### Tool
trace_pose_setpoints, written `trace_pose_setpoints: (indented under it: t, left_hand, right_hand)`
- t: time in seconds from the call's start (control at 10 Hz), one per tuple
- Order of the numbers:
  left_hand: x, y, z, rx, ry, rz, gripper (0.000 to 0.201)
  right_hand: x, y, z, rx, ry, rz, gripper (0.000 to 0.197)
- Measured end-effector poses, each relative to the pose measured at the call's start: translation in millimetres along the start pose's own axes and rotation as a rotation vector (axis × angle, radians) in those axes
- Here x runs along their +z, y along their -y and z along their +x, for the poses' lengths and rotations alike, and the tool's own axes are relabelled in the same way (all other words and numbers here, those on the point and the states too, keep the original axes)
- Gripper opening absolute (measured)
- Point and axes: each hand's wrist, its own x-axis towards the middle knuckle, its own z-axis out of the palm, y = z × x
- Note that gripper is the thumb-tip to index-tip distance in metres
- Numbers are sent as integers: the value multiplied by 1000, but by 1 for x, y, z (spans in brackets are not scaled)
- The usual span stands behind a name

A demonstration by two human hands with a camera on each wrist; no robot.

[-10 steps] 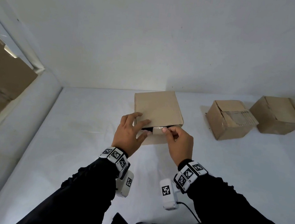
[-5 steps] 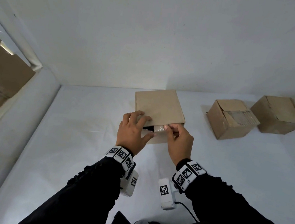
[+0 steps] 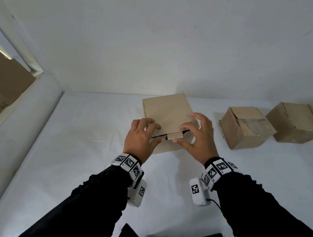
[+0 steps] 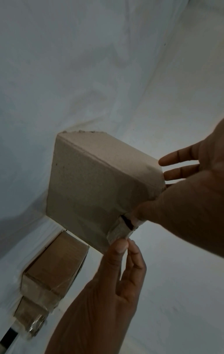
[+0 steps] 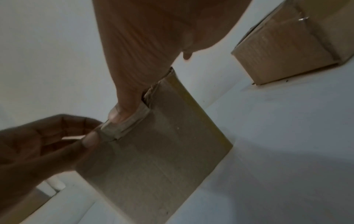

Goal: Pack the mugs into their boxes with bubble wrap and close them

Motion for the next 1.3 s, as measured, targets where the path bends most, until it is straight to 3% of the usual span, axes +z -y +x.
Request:
trace_pose_setpoints:
  t: [0.1,0.5,0.7,0.8,1.0,1.2,1.3]
  left_hand:
    - [-2,0,1,-19,25,-24,34]
    - [0,12,3,-221,78,-159,33]
    - [-3,17,17,-252,134,-184,33]
    - [-3,15,24,-223,145,-173,30]
    - [-3,3,36,-300,175,-69,26]
    - [-5,0,22,-334,236,-13,40]
    - [-8,4,3,-304,281,20,52]
  right_hand:
    - [-2,-1,7,17,32,105,50]
    - [11,12,30,212,28,-42,57]
    - [11,4,19,127,5,-108,51]
    - [14,4,18,149,0,-105,50]
    - [11,10,26,206,16,-140,51]
    - [3,24,18,201,71,-231,43]
    - [-5,24,-5,154,141,-250,51]
